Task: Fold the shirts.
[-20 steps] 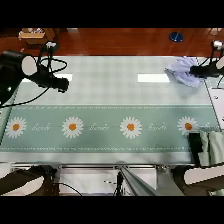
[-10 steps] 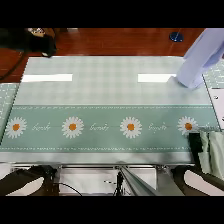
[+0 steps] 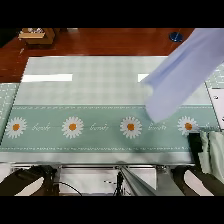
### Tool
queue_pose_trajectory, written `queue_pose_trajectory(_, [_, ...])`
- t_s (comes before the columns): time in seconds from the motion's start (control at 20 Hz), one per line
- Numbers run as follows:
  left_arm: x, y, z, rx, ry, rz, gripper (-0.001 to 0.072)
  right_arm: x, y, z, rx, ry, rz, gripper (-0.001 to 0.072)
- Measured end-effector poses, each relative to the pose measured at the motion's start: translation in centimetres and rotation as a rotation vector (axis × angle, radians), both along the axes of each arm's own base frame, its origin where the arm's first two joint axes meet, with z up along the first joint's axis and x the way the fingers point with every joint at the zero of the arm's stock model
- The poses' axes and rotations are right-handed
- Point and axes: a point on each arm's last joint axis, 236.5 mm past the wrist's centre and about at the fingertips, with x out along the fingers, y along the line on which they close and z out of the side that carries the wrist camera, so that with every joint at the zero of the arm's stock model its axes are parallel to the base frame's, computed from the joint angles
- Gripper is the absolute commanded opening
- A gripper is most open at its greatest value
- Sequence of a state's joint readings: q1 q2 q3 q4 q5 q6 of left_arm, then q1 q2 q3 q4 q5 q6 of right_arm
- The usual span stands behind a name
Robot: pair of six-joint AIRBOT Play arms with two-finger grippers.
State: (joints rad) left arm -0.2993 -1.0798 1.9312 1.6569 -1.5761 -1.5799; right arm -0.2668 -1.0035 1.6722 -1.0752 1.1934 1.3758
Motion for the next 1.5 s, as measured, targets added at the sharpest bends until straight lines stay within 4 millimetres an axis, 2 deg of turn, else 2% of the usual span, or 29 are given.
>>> queue_pose_trajectory(0.1, [-0.6, 0.2, -1.0, 0.011, 0.044, 0.002, 0.0624, 0.1, 4.4, -4.5, 0.084, 0.159, 0.154, 0.0018])
queue_pose_trajectory(0.2, [-1.0, 0.3, -1.9, 0.02, 0.08, 0.003, 0.0625, -0.3, 10.1, -9.3, 0.129, 0.315, 0.32, 0.0018])
queue_pose_trajectory(0.35, [-1.2, 0.3, -3.0, 0.031, 0.118, 0.004, 0.0624, -2.4, 20.3, -16.2, 0.123, 0.514, 0.576, 0.002])
queue_pose_trajectory(0.4, [-1.2, 0.4, -3.3, 0.033, 0.127, 0.005, 0.0624, -3.3, 23.6, -18.3, 0.105, 0.559, 0.645, 0.0098])
queue_pose_trajectory(0.5, [-1.3, 0.4, -3.5, 0.036, 0.135, 0.005, 0.0624, -5.4, 29.8, -21.9, 0.068, 0.615, 0.766, 0.0365])
queue_pose_trajectory(0.55, [-1.3, 0.4, -3.6, 0.037, 0.139, 0.005, 0.0624, -6.6, 32.2, -23.5, 0.041, 0.629, 0.816, 0.044])
queue_pose_trajectory(0.6, [-1.3, 0.4, -3.7, 0.038, 0.141, 0.005, 0.0625, -7.3, 33.6, -24.9, 0.001, 0.638, 0.844, 0.0451])
queue_pose_trajectory(0.65, [-1.3, 0.4, -3.8, 0.039, 0.146, 0.005, 0.0625, -7.4, 34.2, -25.8, -0.039, 0.631, 0.848, 0.0455])
queue_pose_trajectory(0.7, [-1.3, 0.4, -4.1, 0.042, 0.155, 0.006, 0.0625, -7.2, 33.9, -26.4, -0.086, 0.628, 0.839, 0.0469])
queue_pose_trajectory(0.75, [-1.3, 0.4, -4.5, 0.045, 0.167, 0.006, 0.0625, -6.4, 32.8, -26.6, -0.137, 0.619, 0.807, 0.0469])
queue_pose_trajectory(0.85, [-1.3, 0.4, -6.4, 0.061, 0.217, 0.006, 0.0626, -3.7, 28.6, -25.5, -0.218, 0.577, 0.7, 0.0469])
queue_pose_trajectory(0.9, [-1.3, 0.4, -7.8, 0.073, 0.252, 0.005, 0.0626, -2.3, 25.9, -24.6, -0.241, 0.559, 0.639, 0.0469])
queue_pose_trajectory(1.0, [-1.3, 0.3, -11.6, 0.099, 0.344, 0.002, 0.0626, 0.2, 19.0, -22.7, -0.261, 0.537, 0.485, 0.0469])
queue_pose_trajectory(1.1, [-1.7, -0.2, -16.3, 0.112, 0.448, -0.02, 0.0626, 1.5, 11.5, -21.8, -0.262, 0.56, 0.33, 0.0469])
queue_pose_trajectory(1.2, [-2.6, -0.9, -21.4, 0.109, 0.552, -0.054, 0.0626, 1.7, 5.7, -21.9, -0.206, 0.602, 0.206, 0.047])
queue_pose_trajectory(1.3, [-3.9, -1.1, -26.0, 0.084, 0.645, -0.066, 0.0628, 1.0, 1.6, -23.0, -0.125, 0.652, 0.122, 0.0481])
queue_pose_trajectory(1.4, [-5.3, -1.2, -29.7, 0.027, 0.728, -0.062, 0.0628, 0.0, -0.7, -24.9, -0.042, 0.705, 0.078, 0.0481])
queue_pose_trajectory(1.5, [-6.8, -1.5, -32.3, -0.078, 0.805, -0.054, 0.0639, -1.2, -1.7, -27.1, 0.021, 0.755, 0.064, 0.0481])
